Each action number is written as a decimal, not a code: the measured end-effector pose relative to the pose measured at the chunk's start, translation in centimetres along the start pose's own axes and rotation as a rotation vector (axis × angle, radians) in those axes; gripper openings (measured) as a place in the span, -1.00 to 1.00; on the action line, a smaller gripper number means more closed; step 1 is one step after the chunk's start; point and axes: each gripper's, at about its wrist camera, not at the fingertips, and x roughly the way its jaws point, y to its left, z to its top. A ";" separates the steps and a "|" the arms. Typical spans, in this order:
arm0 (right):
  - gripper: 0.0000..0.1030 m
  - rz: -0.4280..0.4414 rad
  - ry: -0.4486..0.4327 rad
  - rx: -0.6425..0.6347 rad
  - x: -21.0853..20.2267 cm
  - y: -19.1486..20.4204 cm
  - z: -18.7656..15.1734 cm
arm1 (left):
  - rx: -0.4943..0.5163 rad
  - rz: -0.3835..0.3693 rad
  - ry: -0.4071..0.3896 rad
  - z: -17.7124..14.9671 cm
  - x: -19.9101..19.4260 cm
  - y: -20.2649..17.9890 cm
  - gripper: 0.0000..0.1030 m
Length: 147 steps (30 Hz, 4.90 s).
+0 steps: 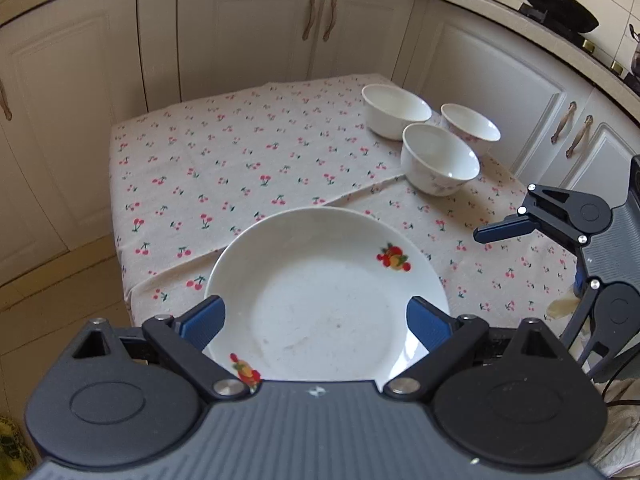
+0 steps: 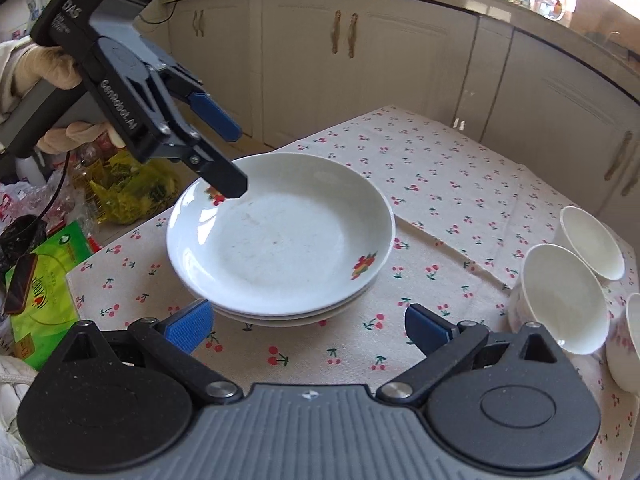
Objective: Organize plates and bowls
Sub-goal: 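Open the left gripper and raise it off the plate stack, then move the left gripper to a white bowl and grasp its rim, then lift the white bowl with the left gripper and carry it toward the plate stack, then lower the bowl onto the tablecloth beside the plates and open the left gripper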
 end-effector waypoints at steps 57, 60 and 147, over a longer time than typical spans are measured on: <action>1.00 -0.349 -0.145 0.192 1.4 -14.5 -6.1 | 0.060 -0.007 -0.002 13.3 17.5 -12.8 0.67; 0.96 -0.342 -0.144 0.192 1.8 -14.7 -6.0 | 0.064 -0.022 0.004 13.6 18.2 -12.9 0.60; 0.69 -0.239 -0.086 0.197 -7.8 -5.7 -12.8 | 0.097 -0.171 0.028 2.6 10.9 -20.6 0.48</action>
